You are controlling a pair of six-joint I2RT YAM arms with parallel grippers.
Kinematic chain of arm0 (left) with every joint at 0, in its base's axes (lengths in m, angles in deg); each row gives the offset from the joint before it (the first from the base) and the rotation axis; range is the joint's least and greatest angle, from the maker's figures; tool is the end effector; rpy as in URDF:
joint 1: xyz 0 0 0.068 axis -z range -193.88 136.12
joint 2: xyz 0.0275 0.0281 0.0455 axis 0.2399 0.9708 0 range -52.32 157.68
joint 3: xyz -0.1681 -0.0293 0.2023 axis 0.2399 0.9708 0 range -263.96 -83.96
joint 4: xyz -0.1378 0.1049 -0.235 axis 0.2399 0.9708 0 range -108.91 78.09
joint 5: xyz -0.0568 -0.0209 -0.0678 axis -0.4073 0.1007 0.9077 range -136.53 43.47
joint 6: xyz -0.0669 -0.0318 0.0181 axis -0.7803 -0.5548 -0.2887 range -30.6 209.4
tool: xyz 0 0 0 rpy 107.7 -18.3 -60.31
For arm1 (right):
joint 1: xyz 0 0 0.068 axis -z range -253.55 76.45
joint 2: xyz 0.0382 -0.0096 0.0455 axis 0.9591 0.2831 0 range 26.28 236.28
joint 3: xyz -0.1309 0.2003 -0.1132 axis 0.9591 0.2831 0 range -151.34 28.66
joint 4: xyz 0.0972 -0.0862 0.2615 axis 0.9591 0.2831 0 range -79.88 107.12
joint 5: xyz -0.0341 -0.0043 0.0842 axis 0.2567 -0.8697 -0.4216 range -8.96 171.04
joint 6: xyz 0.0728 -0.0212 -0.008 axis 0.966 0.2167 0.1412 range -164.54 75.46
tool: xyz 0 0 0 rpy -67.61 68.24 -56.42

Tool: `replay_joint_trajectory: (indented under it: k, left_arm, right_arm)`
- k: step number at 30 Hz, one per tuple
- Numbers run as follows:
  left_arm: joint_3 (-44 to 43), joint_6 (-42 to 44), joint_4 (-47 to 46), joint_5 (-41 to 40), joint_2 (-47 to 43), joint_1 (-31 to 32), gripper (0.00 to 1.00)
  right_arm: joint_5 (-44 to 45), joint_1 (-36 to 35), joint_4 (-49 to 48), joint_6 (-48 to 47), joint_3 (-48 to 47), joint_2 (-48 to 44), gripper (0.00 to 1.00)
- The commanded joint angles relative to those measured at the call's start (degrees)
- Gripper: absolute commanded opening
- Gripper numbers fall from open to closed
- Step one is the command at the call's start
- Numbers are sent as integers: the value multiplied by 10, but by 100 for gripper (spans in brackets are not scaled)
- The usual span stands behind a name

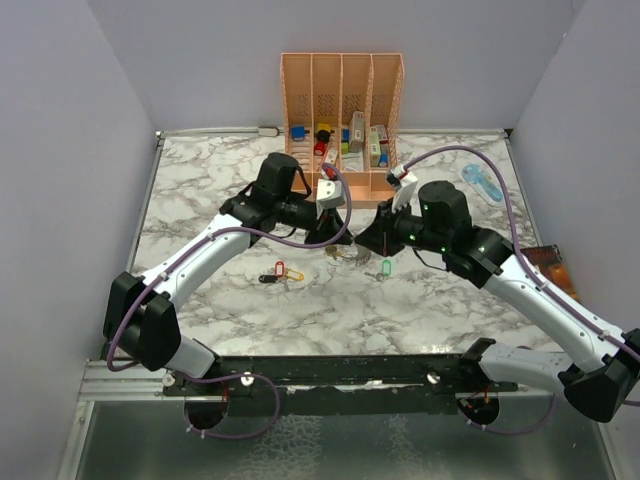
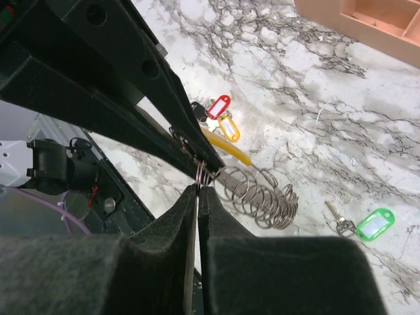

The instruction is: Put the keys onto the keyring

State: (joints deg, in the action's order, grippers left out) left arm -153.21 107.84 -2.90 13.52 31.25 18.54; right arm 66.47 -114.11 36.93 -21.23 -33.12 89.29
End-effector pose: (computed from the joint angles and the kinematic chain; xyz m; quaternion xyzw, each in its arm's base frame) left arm 0.2794 -0.2438 0.3034 0.5473 0.5714 -0.4833 0.3747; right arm 0.2197 0.2094 0.3311 -0.1921 0.8310 0.3623 0.3759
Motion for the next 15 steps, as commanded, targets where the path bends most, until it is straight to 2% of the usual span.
replay_joint_trajectory:
  k: [1, 7, 15]
  left_arm:
    - [-6, 40, 15, -80, -4, -17, 0]
    - [-11, 86, 52, -126, 2, -17, 0]
    - [-20, 146, 91, -141, 1, -17, 0]
  right_arm:
    - [-8, -4, 19, 10, 10, -23, 10]
    - [0, -4, 13, 7, -2, -20, 29]
    - [83, -4, 35, -6, -1, -15, 34]
